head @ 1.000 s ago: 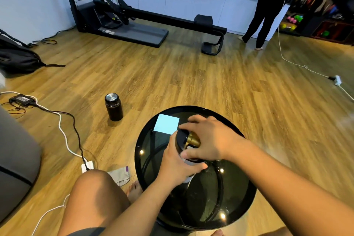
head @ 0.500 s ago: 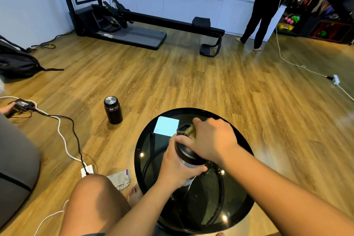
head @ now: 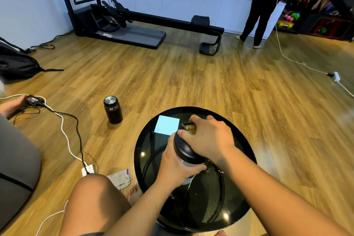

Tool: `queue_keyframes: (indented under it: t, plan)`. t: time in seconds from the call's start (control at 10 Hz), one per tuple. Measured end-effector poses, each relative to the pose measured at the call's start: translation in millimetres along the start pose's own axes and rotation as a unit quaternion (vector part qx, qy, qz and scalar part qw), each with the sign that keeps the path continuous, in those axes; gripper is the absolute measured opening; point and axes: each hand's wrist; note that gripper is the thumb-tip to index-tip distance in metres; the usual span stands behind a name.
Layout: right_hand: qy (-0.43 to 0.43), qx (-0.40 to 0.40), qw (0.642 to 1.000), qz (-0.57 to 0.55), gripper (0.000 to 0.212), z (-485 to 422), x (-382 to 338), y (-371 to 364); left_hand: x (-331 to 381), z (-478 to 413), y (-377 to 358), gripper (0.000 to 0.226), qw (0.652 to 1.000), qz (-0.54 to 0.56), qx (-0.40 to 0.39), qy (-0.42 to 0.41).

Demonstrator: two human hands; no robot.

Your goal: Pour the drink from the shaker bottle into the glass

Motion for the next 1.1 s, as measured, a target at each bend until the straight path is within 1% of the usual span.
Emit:
queue_keyframes:
  t: [0.1,0.2,0.3,0.4,0.5,0.6,0.7,0.8,0.9,1.0,1.1]
  plan:
    - [-0.020,0.026,0.999,-0.004,0.061,0.8,-0.3,-6.3,-0.2,-0.3,0.5,0.112,1.000,0.002,0.004,0.000]
    - [-0.031,0.039,0.998,0.033,0.066,1.1,-0.6,-12.8,-1.1,-0.3,-0.3,0.110,1.000,0.005,0.008,-0.008]
    - [-0.052,0.038,0.997,0.049,0.067,-4.3,-4.4,-14.6,-0.5,1.2,-1.2,0.112,1.000,0.006,0.014,-0.008]
    - [-0.106,-0.008,0.994,0.029,0.070,-11.7,-7.9,-9.6,0.7,3.5,-3.1,0.113,1.000,0.010,0.024,-0.015]
    - [-0.125,-0.022,0.992,0.006,0.075,-13.7,-5.0,-3.2,3.9,4.4,-2.1,0.113,0.999,0.004,0.026,-0.019]
    - [-0.124,-0.031,0.992,0.001,0.075,-11.2,-5.5,4.0,6.2,4.2,-0.7,0.114,0.999,-0.005,0.024,-0.024]
    - [-0.139,-0.037,0.989,0.018,0.073,-9.8,-11.0,5.7,6.6,7.1,-1.8,0.114,0.999,-0.003,0.035,-0.019]
    - [-0.148,-0.035,0.988,0.013,0.074,-10.1,-10.6,6.8,6.7,8.9,-2.7,0.114,0.999,0.005,0.034,-0.010]
    - [-0.152,-0.035,0.988,0.004,0.080,-7.8,-9.7,5.9,7.1,9.7,-1.4,0.110,1.000,0.011,0.015,0.002]
    - [-0.145,-0.072,0.987,0.002,0.097,-0.7,-9.9,4.2,12.3,18.2,17.6,0.122,0.997,0.021,-0.066,0.021]
    - [-0.052,-0.008,0.988,-0.147,0.096,-8.7,3.3,55.0,45.9,6.0,66.2,0.101,0.998,0.046,-0.047,0.010]
Point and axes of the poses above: each hand's wrist, its own z-axis away from the middle knuckle, its own y-axis out of the back of the hand, x = y × z, and after that the axes turned 11 degrees about y, right-handed
